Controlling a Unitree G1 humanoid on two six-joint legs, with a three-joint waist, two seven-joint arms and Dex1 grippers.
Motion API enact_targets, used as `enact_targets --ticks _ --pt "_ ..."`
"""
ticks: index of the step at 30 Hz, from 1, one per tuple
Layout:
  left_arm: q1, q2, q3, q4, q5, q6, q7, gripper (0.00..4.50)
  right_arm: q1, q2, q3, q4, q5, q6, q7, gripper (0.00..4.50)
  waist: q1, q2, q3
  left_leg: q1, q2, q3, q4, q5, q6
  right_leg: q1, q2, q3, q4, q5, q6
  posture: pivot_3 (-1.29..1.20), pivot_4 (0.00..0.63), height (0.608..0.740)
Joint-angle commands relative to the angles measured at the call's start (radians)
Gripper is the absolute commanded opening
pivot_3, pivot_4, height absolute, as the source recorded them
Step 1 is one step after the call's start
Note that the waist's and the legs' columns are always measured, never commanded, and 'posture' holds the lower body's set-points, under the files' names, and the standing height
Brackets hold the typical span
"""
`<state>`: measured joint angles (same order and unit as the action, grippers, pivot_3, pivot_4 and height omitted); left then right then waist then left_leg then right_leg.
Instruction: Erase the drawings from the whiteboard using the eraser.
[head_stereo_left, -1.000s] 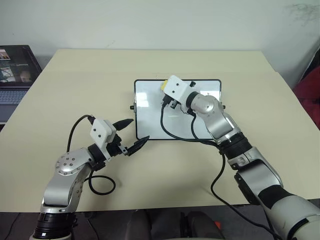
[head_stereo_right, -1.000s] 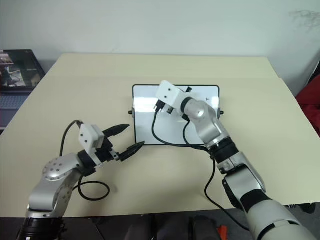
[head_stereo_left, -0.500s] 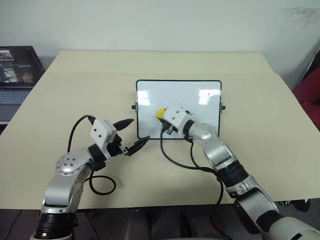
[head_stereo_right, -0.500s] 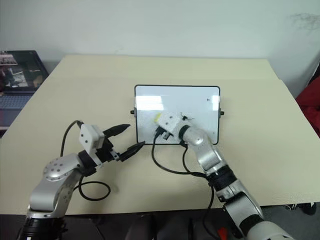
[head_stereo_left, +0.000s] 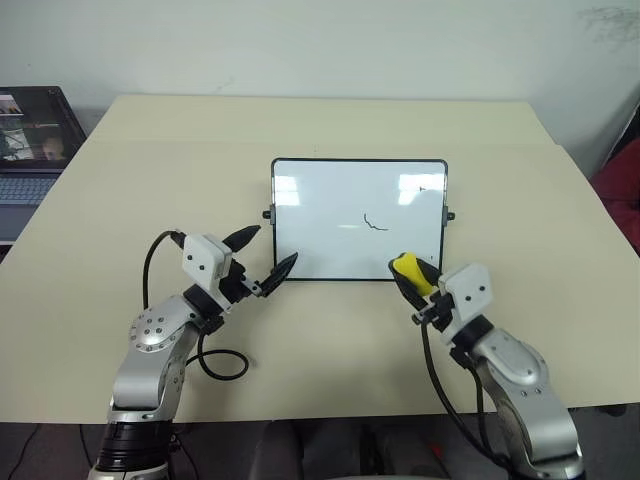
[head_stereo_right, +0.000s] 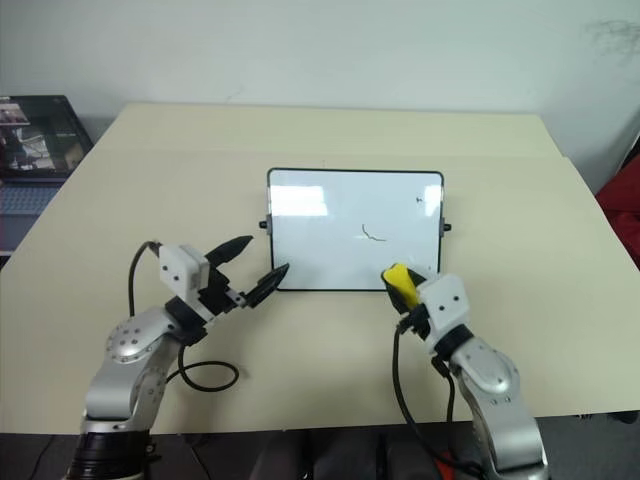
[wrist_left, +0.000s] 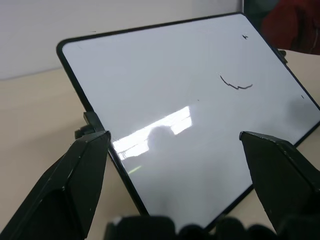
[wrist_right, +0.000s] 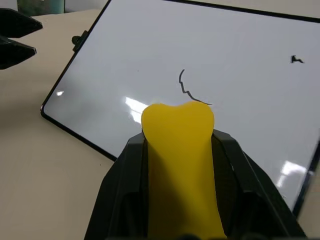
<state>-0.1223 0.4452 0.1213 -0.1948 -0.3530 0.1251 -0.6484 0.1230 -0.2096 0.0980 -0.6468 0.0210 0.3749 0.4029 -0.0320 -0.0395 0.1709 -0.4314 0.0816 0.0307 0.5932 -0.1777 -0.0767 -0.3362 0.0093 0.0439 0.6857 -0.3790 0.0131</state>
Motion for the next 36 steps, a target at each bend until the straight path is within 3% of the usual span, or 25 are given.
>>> enact_targets --ticks 1,7,12,20,27,36 --pt "-0.023 -0.001 -0.003 -0.012 -0.002 -0.02 -0.007 4.5 0.067 -0.031 -0.022 -0.07 -0.034 -0.067 -0.035 1.32 0.003 0.0 0.0 0.0 -0.001 0.0 0.0 0.0 0.0 0.0 0.0 0.0 0.0 0.0 0.0 0.0 0.15 0.74" --pt "-0.04 0.021 -0.047 -0.009 0.004 -0.041 -0.085 4.5 0.168 -0.111 -0.049 -0.045 -0.123 -0.191 -0.07 1.32 0.005 0.0 0.0 0.0 -0.002 0.0 0.001 0.0 0.0 0.001 0.001 -0.001 0.0 0.0 0.001 0.0 0.15 0.74" --pt "-0.069 0.019 -0.049 0.001 -0.007 -0.034 -0.103 4.5 0.176 -0.081 -0.056 -0.031 -0.103 -0.205 -0.102 1.32 0.002 0.0 0.0 0.0 -0.001 0.0 0.001 0.0 0.0 0.001 0.003 0.0 0.001 0.0 0.001 0.0 0.15 0.74" --pt "-0.072 0.029 -0.038 0.028 0.001 -0.043 -0.121 4.5 -0.078 -0.047 0.045 0.007 -0.139 -0.105 -0.095 1.32 0.002 0.0 0.0 0.001 -0.001 0.0 0.003 0.0 0.0 0.001 0.003 0.0 0.005 0.0 0.0 0.0 0.15 0.74" --pt "-0.082 0.051 -0.061 0.039 0.008 -0.054 -0.169 4.5 -0.404 -0.041 0.086 0.29 -0.215 -0.088 -0.127 1.32 0.003 0.0 0.0 0.001 -0.001 0.0 0.005 0.0 0.0 0.001 0.003 0.001 0.006 0.0 0.0 0.0 0.15 0.74" --pt "-0.106 0.056 -0.077 0.056 0.014 -0.057 -0.204 4.5 -0.605 -0.024 0.09 0.612 -0.248 -0.257 -0.182 1.32 0.003 0.0 0.0 0.001 -0.001 0.001 0.006 0.001 0.0 0.0 0.003 0.001 0.007 0.0 0.0 0.0 0.15 0.74"
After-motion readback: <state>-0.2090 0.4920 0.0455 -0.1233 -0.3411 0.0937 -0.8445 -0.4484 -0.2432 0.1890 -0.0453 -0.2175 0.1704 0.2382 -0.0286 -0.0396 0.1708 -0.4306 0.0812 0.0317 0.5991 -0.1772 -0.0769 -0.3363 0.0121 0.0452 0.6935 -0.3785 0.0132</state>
